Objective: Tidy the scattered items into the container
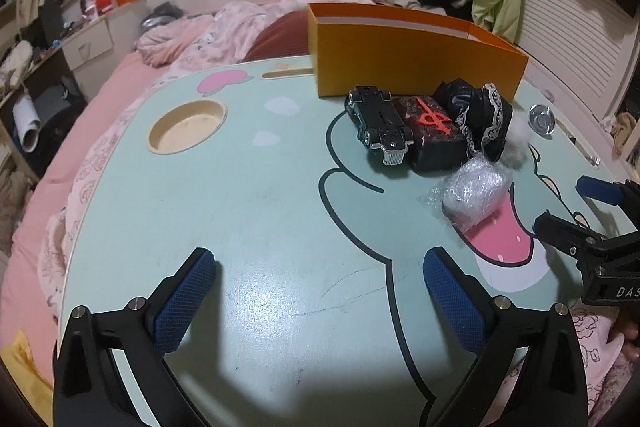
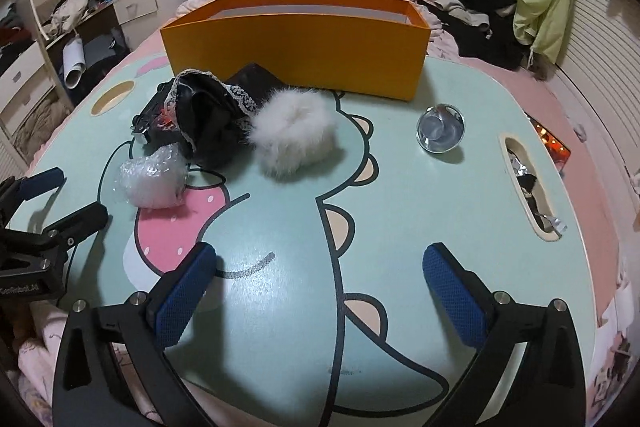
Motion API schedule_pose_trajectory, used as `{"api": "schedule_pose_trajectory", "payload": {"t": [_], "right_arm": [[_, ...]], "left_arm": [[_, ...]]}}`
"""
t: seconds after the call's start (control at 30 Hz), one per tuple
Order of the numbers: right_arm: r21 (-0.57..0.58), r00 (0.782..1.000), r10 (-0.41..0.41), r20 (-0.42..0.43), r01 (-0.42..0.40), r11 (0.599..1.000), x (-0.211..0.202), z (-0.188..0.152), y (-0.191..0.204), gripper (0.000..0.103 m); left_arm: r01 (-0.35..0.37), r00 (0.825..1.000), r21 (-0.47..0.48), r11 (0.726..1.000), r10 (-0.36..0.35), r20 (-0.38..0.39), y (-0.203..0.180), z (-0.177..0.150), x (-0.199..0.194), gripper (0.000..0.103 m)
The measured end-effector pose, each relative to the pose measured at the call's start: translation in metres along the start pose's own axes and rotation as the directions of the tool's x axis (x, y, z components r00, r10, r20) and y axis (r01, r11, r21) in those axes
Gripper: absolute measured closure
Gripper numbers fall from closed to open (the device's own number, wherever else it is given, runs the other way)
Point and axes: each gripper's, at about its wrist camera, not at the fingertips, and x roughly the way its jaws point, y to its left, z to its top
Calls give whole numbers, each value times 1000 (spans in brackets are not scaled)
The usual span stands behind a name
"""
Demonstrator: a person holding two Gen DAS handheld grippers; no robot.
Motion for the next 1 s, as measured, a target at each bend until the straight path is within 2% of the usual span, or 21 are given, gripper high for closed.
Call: {"api": "schedule_pose_trajectory", "payload": {"t": [0.33,0.47,1.0], "right_arm": [[-50,999,40,17,-39,998,2,2,7,0],[-48,998,42,42,-40,998,0,-1,7,0],[-48,998,43,50,-41,998,0,0,4,0]], "left_arm": [[5,1000,7,1000,-5,-1,-2,1,1,0],[4,1000,8,1000,-4,0,-3,0,1,0],[5,1000,9,1000,-5,3,-4,-1,0,0]]}}
